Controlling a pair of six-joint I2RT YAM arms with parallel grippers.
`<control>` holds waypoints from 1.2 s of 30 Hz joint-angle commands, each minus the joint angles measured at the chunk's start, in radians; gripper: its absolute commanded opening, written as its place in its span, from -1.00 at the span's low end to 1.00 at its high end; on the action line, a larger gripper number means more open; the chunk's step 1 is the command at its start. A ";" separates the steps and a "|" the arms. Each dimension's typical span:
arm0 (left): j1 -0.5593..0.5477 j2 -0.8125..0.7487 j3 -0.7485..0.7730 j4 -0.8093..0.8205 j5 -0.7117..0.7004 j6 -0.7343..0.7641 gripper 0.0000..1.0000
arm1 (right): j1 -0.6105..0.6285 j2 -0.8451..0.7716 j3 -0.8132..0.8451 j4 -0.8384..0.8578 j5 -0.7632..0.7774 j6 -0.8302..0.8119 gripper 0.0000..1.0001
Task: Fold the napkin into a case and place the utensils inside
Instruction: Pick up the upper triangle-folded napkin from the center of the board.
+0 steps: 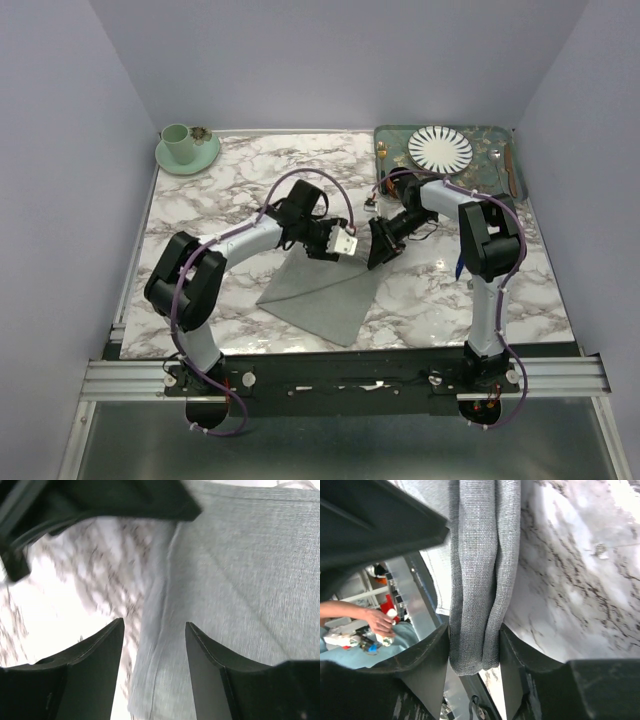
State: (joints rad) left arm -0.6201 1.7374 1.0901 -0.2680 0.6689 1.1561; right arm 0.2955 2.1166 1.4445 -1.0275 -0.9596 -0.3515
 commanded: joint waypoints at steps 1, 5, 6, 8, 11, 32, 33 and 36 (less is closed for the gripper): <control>0.098 0.043 0.164 -0.253 0.073 -0.176 0.26 | 0.005 0.014 0.010 0.040 0.070 -0.001 -0.25; 0.213 0.181 0.406 -0.425 0.113 -0.358 0.24 | 0.007 0.035 0.033 0.047 0.107 -0.033 -0.66; 0.259 0.207 0.437 -0.462 0.119 -0.402 0.23 | 0.007 0.051 0.040 0.044 0.119 -0.041 -0.76; 0.295 0.276 0.505 -0.477 0.110 -0.505 0.24 | 0.008 0.065 0.066 0.026 0.143 -0.064 -0.98; 0.332 0.356 0.574 -0.502 0.090 -0.602 0.24 | 0.014 0.072 0.074 0.026 0.180 -0.075 -0.99; 0.352 0.539 0.613 -0.623 0.210 -0.743 0.22 | 0.102 -0.006 0.051 0.090 0.432 -0.153 -0.99; 0.352 0.539 0.610 -0.623 0.210 -0.746 0.20 | 0.103 -0.013 0.047 0.098 0.438 -0.159 -0.99; 0.353 0.539 0.594 -0.622 0.218 -0.763 0.17 | 0.113 -0.040 0.024 0.122 0.463 -0.188 -0.99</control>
State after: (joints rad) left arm -0.2684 2.2505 1.7241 -0.8558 0.8635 0.4274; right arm 0.3904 2.1258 1.5085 -0.9913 -0.6052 -0.4625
